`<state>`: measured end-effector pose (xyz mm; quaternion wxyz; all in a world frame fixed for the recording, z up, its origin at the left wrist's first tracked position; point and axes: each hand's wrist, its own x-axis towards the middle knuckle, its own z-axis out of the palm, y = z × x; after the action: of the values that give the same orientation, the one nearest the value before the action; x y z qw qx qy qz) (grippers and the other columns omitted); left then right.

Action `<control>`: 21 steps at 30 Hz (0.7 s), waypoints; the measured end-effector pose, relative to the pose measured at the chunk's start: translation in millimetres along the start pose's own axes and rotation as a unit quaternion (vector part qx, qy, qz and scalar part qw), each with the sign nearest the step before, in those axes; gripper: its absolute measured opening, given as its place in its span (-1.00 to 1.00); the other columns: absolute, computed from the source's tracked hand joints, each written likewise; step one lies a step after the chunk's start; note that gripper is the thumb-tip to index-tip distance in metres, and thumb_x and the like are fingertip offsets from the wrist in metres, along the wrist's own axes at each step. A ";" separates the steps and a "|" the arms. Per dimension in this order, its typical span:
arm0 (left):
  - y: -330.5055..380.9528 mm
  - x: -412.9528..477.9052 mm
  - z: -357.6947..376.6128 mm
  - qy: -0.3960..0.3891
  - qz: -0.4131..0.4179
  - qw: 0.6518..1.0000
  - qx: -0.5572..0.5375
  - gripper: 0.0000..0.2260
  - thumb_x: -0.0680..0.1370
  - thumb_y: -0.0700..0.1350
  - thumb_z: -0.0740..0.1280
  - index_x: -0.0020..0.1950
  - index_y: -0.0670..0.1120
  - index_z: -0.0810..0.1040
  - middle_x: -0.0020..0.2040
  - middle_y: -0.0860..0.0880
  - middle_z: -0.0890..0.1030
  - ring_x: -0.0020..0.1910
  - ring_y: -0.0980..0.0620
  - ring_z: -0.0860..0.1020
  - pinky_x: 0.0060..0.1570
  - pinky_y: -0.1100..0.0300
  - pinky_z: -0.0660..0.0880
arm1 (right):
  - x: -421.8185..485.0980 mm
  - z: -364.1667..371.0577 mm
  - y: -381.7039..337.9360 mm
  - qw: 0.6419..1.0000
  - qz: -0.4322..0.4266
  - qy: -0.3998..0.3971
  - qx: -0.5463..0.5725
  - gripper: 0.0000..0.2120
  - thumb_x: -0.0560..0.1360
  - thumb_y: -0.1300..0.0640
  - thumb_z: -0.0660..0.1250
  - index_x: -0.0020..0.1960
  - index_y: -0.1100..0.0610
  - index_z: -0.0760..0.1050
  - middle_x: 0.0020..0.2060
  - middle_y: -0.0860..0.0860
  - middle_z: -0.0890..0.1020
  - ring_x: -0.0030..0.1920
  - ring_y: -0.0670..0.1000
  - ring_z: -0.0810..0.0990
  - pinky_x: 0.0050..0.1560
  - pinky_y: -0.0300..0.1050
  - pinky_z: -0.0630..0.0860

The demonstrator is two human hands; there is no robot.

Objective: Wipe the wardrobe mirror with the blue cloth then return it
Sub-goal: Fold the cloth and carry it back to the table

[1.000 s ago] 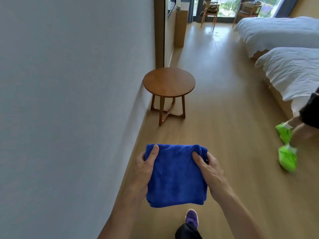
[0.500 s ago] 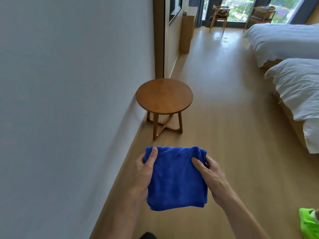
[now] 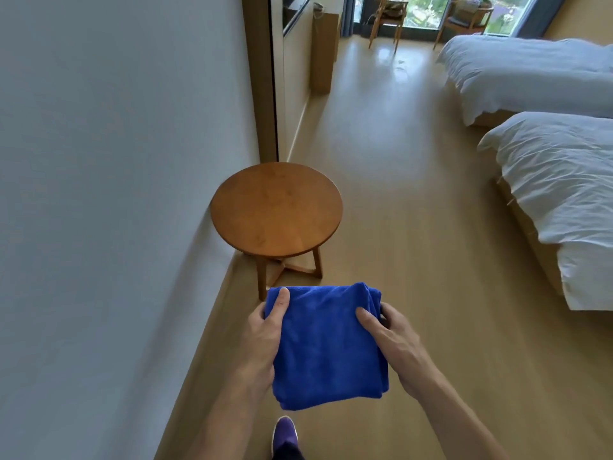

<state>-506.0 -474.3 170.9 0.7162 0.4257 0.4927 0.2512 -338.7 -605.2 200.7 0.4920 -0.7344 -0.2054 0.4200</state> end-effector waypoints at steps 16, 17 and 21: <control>66.3 203.8 115.4 0.099 -0.064 0.991 -0.068 -0.55 0.51 0.30 0.41 0.12 -0.05 0.69 0.02 -0.09 0.75 -0.02 -0.12 0.74 0.03 -0.08 0.64 | 269.7 -68.8 -77.0 0.993 -0.025 -0.104 -0.051 -0.87 0.56 -0.08 0.37 0.09 -0.11 0.58 -0.05 -0.11 0.71 -0.01 -0.05 0.69 0.05 0.01 0.63; 71.5 213.4 128.6 0.116 -0.065 0.988 -0.075 -0.55 0.51 0.30 0.41 0.12 -0.06 0.68 0.01 -0.09 0.75 -0.02 -0.12 0.74 0.05 -0.10 0.64 | 288.7 -77.6 -85.1 0.991 -0.028 -0.114 -0.060 -0.90 0.56 -0.08 0.37 0.05 -0.12 0.59 -0.08 -0.11 0.71 -0.03 -0.04 0.69 0.02 0.00 0.63; 89.9 240.2 173.8 0.162 -0.064 0.978 -0.117 -0.56 0.54 0.29 0.38 0.17 -0.04 0.67 0.03 -0.06 0.75 0.00 -0.09 0.74 0.03 -0.09 0.66 | 353.6 -106.9 -116.7 0.982 -0.048 -0.150 -0.106 -0.92 0.56 -0.11 0.35 -0.07 -0.15 0.58 -0.18 -0.09 0.70 -0.14 -0.06 0.69 -0.13 -0.08 0.60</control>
<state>-247.5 -304.1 156.2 0.6864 0.2607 0.5955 0.3261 -39.2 -360.9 175.9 0.3945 -0.7007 -0.3547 0.4770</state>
